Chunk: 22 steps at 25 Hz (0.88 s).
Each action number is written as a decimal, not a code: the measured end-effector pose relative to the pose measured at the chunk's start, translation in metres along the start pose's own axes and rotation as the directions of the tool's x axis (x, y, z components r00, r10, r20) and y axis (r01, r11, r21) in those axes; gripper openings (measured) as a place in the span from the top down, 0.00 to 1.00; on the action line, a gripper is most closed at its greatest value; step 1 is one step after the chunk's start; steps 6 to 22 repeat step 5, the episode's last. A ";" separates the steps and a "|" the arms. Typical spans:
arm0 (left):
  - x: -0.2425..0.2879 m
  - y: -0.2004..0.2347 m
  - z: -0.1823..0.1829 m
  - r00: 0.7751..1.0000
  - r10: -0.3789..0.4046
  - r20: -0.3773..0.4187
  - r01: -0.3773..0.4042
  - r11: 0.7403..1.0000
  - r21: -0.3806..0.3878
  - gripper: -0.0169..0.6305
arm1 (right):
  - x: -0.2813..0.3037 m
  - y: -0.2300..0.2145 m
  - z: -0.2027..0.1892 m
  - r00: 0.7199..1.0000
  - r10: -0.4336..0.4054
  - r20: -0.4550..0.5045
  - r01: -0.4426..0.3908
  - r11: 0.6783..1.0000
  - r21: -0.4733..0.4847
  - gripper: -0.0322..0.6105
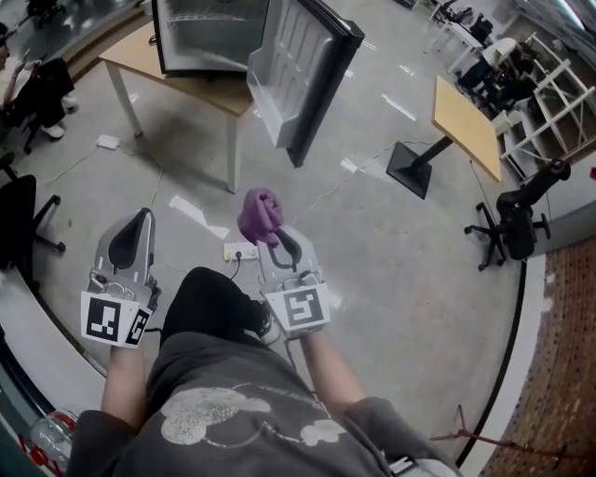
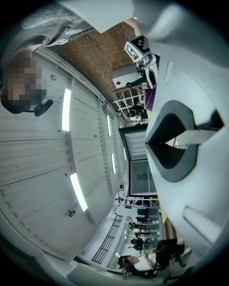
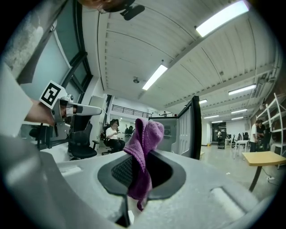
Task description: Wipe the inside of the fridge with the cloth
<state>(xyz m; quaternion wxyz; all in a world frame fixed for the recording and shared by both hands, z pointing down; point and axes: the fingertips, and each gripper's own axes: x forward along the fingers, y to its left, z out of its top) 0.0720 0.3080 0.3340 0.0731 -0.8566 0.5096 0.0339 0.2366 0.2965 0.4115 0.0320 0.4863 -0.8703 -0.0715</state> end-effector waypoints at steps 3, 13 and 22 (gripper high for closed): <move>-0.002 -0.005 -0.005 1.000 -0.009 -0.005 0.009 1.000 -0.013 0.95 | -0.002 0.000 0.000 1.000 0.007 -0.002 -0.007 1.000 -0.002 0.89; -0.001 -0.007 -0.011 1.000 -0.017 -0.014 0.017 1.000 -0.020 0.95 | -0.002 0.000 0.001 1.000 0.007 -0.002 -0.007 1.000 0.000 0.89; -0.001 -0.007 -0.011 1.000 -0.017 -0.014 0.017 1.000 -0.020 0.95 | -0.002 0.000 0.001 1.000 0.007 -0.002 -0.007 1.000 0.000 0.89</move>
